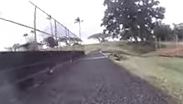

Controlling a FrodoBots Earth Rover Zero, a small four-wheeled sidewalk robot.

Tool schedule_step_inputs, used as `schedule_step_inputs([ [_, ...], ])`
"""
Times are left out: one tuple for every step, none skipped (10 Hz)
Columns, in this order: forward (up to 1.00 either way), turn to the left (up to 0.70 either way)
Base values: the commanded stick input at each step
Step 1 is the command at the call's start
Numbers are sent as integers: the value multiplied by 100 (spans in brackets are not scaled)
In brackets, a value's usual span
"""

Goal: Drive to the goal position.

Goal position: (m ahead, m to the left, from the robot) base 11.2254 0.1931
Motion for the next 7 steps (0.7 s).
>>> schedule_step_inputs([
  [85,0],
  [85,0],
  [85,0],
  [85,0],
  [85,0],
  [85,0],
  [85,0],
])
